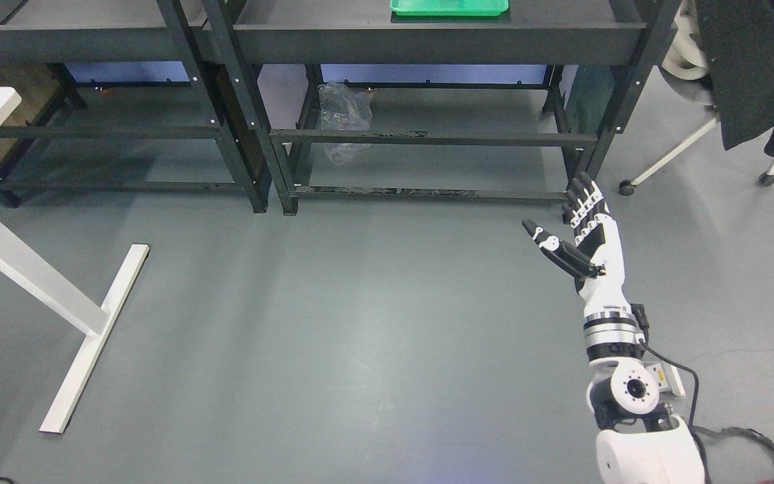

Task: Pick pink block from left shelf to tray
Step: 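Raise the right hand while driving toward the dark shelf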

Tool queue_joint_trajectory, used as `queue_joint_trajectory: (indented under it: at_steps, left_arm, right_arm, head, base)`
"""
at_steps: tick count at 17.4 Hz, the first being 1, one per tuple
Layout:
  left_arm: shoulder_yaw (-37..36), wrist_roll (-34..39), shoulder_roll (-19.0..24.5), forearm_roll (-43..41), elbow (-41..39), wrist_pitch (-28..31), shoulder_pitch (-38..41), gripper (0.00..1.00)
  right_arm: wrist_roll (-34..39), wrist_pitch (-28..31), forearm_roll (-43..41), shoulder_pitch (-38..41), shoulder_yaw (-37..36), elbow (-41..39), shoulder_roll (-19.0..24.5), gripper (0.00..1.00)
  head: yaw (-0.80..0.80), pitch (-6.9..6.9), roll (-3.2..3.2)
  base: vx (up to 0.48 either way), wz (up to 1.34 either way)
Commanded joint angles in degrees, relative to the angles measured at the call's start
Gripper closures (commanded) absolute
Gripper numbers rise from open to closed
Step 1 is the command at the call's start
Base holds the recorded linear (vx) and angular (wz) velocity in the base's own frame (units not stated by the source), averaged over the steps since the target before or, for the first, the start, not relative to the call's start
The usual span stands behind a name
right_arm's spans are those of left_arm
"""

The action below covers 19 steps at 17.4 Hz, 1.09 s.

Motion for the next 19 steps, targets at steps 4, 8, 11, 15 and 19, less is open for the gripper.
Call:
queue_joint_trajectory:
  at_steps: [4, 8, 11, 15, 19]
  left_arm:
    - [-0.01, 0.00, 1.00, 0.00, -1.00, -0.02, 0.97, 0.00]
    - [-0.01, 0.00, 1.00, 0.00, -1.00, -0.02, 0.97, 0.00]
    - [-0.01, 0.00, 1.00, 0.00, -1.00, -0.02, 0.97, 0.00]
    - [-0.01, 0.00, 1.00, 0.00, -1.00, -0.02, 0.97, 0.00]
    - [-0.01, 0.00, 1.00, 0.00, -1.00, -0.02, 0.97, 0.00]
  right_arm:
    - [-12.07, -5.76, 13.25, 0.47, 0.48, -1.91, -1.00, 0.00]
    - [-8.92, -4.00, 13.25, 0.30, 0.48, -2.00, -1.00, 0.00]
    - [-8.20, 2.75, 16.56, -0.06, 0.04, -2.00, -1.00, 0.00]
    - [-3.57, 2.25, 24.94, -0.06, 0.04, -2.61, -1.00, 0.00]
    - [1.56, 2.77, 23.97, -0.67, -1.98, -2.35, -1.00, 0.01]
  head:
    - [0.00, 0.00, 0.00]
    - [0.00, 0.00, 0.00]
    - [0.00, 0.00, 0.00]
    - [0.00, 0.00, 0.00]
    - [0.00, 0.00, 0.00]
  base:
    - [0.000, 0.00]
    - [0.023, 0.00]
    - [0.060, -0.02]
    - [0.102, -0.01]
    - [0.112, -0.04]
